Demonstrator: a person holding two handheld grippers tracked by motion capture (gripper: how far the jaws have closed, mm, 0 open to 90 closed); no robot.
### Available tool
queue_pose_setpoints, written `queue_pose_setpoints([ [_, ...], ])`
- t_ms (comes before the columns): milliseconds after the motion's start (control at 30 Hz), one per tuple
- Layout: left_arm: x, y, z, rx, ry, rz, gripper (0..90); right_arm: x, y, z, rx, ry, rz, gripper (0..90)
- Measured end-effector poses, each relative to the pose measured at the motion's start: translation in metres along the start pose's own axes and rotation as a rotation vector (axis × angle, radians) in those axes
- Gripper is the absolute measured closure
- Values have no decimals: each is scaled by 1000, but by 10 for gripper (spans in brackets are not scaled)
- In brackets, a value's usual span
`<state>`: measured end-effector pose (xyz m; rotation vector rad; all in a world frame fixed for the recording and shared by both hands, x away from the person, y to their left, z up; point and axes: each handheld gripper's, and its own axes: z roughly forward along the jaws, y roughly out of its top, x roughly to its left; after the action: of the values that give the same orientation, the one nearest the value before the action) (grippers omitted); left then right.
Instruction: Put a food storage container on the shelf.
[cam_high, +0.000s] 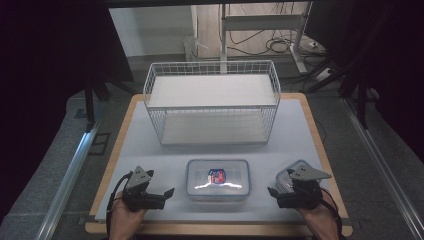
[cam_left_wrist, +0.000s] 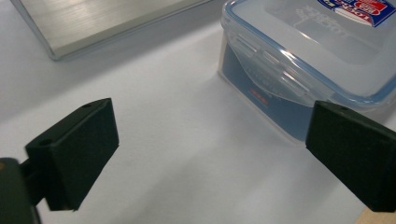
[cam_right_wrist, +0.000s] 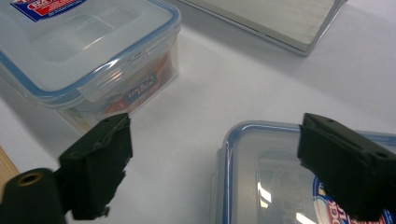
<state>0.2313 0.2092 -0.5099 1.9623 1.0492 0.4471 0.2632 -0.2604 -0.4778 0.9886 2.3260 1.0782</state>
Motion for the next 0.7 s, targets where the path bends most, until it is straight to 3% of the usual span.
queue_pose_setpoints([
  [133, -2, 2, 1, -20, 1, 0, 16, 1, 1, 3, -8, 25, -15, 35],
  [267, -6, 6, 3, 4, -10, 6, 24, 3, 3, 6, 4, 37, -34, 32],
  [500, -11, 16, 6, 21, -48, 6, 36, 5, 10, 10, -6, 95, 5, 28],
  [533, -12, 19, 7, 30, -45, 11, 30, 6, 13, 12, 4, 126, 29, 30],
  [633, -14, 25, 9, 46, -40, 23, 14, 7, 17, 15, 17, 149, 56, 23],
  [700, -13, 28, 9, 38, -74, 10, 11, 8, 19, 18, 27, 168, 68, 7],
])
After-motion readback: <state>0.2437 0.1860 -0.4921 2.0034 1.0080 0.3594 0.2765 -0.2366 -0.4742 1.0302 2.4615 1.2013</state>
